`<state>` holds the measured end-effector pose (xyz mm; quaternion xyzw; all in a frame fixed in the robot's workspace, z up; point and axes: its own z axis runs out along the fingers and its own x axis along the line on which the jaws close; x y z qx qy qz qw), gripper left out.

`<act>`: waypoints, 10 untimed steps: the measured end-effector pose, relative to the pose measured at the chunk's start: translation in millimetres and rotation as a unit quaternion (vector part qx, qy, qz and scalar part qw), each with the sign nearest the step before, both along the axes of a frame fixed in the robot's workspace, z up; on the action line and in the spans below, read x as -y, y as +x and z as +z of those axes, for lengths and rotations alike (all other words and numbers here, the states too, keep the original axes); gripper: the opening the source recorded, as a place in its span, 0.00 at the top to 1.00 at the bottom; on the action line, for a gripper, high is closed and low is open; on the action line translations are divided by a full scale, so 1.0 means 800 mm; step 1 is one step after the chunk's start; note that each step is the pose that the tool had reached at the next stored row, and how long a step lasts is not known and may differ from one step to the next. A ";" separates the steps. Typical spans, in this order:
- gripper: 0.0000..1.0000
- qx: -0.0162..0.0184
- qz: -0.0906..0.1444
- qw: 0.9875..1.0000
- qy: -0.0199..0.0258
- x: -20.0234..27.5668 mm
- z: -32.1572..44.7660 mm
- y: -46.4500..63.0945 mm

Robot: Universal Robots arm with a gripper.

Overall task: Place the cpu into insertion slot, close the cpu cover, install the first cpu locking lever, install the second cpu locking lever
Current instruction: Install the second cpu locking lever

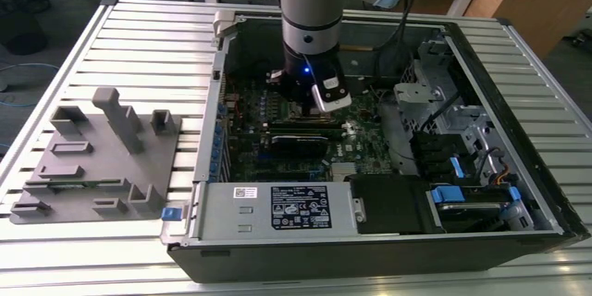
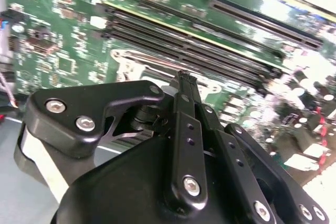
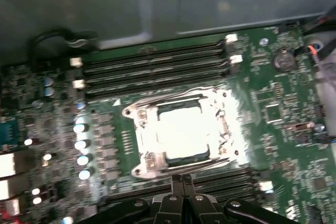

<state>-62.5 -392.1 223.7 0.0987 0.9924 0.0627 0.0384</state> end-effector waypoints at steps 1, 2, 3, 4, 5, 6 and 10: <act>0.89 0.000 0.000 1.000 0.000 -0.0008 -0.0002 0.004; 0.89 0.000 0.000 1.000 0.000 -0.0024 -0.0003 0.007; 0.89 0.000 0.000 1.000 0.000 -0.0048 -0.0004 0.008; 0.89 0.000 0.000 1.000 0.000 -0.0079 -0.0006 0.009; 0.89 0.000 0.000 1.000 0.000 -0.0116 -0.0007 0.009; 0.89 0.000 0.000 1.000 0.000 -0.0156 -0.0008 0.009; 0.89 0.000 0.000 1.000 0.000 -0.0309 -0.0013 0.009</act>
